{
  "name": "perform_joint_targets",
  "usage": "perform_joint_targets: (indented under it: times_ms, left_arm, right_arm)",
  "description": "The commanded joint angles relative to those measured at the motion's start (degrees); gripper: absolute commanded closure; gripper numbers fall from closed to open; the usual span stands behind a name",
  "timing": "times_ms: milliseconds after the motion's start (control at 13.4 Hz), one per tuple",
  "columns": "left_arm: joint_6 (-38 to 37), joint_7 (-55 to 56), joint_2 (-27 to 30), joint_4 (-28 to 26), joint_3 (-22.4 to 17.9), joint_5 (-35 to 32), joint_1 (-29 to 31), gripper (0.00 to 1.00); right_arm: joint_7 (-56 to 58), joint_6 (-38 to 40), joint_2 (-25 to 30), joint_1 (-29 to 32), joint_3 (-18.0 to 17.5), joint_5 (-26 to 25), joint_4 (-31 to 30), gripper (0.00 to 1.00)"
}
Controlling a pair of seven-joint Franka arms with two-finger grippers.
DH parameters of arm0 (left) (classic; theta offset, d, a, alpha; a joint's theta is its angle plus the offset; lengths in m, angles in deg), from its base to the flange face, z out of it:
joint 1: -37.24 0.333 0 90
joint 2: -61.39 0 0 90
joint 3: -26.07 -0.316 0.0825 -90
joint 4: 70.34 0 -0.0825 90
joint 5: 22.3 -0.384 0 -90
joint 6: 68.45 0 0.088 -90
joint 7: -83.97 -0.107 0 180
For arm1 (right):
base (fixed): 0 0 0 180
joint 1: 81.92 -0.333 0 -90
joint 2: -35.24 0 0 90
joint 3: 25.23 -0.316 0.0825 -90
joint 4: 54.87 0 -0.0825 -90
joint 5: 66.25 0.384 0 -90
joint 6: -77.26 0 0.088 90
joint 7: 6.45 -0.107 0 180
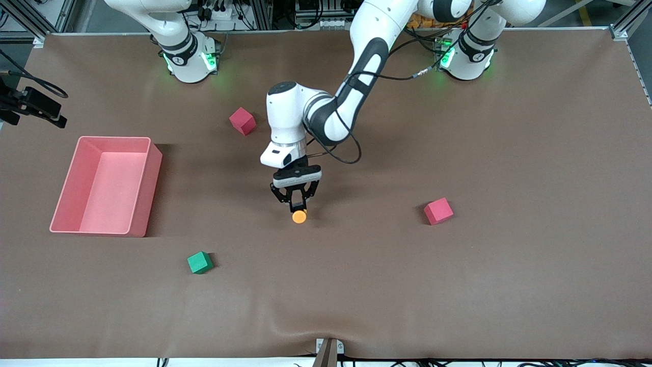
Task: Place and upright button with both arms
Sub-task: 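Lift the button with the left gripper and carry it toward the green cube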
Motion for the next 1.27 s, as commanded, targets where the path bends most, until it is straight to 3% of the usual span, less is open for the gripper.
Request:
perform_joint_targets:
  times_ms: [0,595,893,1191]
  left_arm:
    - [0.9,5.5,-0.1,0.0,-0.9,-6.7,-1.4,1.00]
    - [0.7,31.1,-7.2,-0.4,-0.9,-32.0,-6.0,1.00]
    - [-0.1,34.2,-10.3,-0.5,-0.9,-36.8,-7.1,1.00]
    - [-2.3,35.3,-10.7,-1.3,0.3,-37.0,-8.7,1.00]
  right_arm:
    - [-0.7,0.0,-0.4,0.1,0.0,-0.2,0.7,0.00]
    - [-0.7,-0.3,-0.5,0.2,0.1,-0.2,0.7,0.00]
    - [-0.7,-0.3,-0.8,0.1,0.1,-0.2,0.7,0.00]
    - [-0.7,-0.3,-0.8,0.1,0.1,-0.2,0.7,0.00]
